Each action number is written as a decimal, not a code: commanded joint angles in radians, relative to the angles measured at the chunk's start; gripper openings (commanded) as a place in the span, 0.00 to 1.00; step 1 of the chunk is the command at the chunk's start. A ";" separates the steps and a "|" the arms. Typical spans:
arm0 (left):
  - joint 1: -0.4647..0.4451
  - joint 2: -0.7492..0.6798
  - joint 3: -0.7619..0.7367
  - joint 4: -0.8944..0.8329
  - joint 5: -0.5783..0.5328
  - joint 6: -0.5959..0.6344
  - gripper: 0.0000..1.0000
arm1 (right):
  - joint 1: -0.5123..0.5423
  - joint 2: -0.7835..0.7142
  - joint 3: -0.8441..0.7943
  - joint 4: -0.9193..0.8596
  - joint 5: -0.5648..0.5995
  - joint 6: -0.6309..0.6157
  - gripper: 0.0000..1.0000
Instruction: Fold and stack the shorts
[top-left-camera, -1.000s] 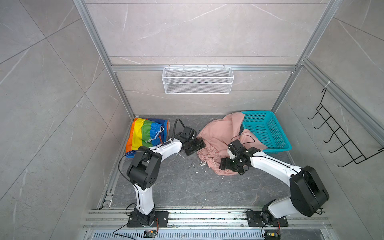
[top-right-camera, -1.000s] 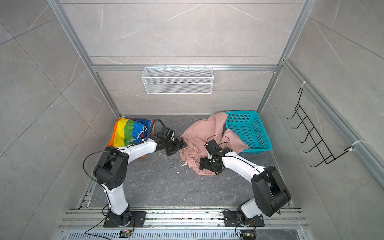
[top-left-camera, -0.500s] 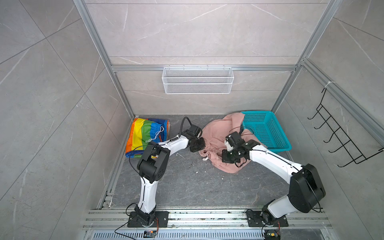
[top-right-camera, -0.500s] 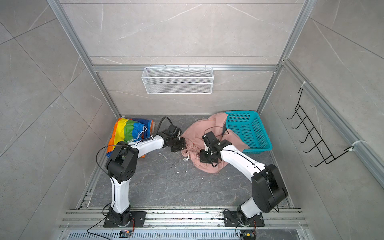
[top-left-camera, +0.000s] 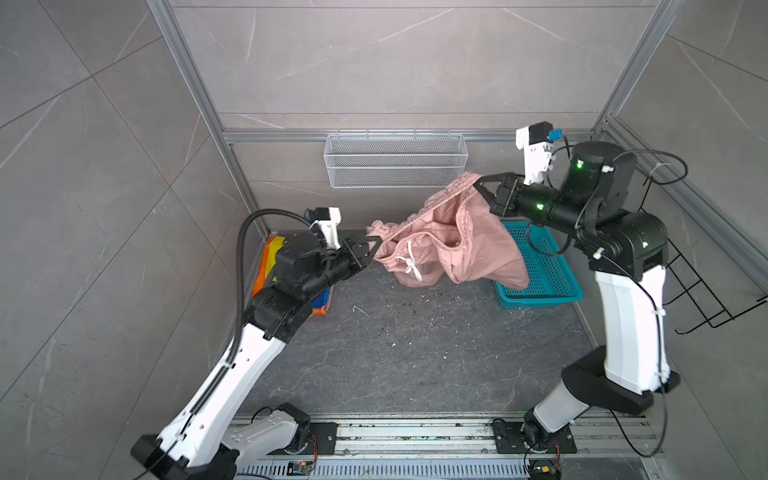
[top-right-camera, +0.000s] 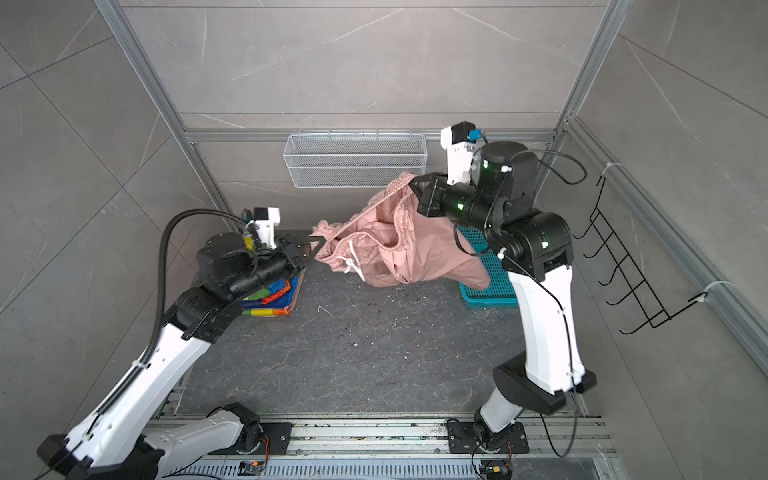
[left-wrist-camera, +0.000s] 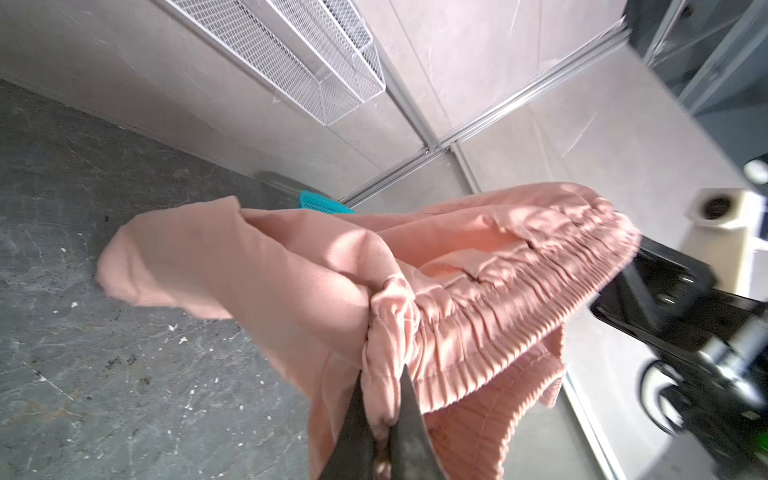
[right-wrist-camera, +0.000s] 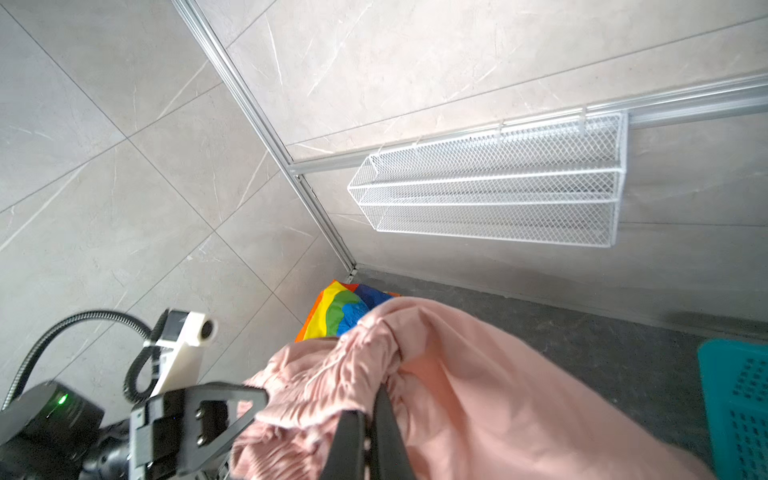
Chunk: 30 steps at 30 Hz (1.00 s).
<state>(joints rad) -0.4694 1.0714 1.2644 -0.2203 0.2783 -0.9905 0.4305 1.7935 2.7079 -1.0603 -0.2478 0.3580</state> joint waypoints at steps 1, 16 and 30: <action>0.105 0.074 -0.159 -0.097 0.027 -0.122 0.00 | -0.047 0.313 0.079 -0.118 0.063 -0.007 0.00; 0.220 0.354 -0.213 -0.077 0.151 -0.037 0.00 | 0.015 0.487 0.028 -0.421 0.183 -0.082 0.90; 0.375 0.394 -0.296 -0.062 0.208 0.010 0.00 | 0.067 -0.286 -1.546 0.213 0.186 -0.036 0.99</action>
<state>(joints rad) -0.0994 1.4631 0.9695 -0.3099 0.4400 -1.0103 0.4965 1.5581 1.2587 -0.9539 -0.0780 0.2989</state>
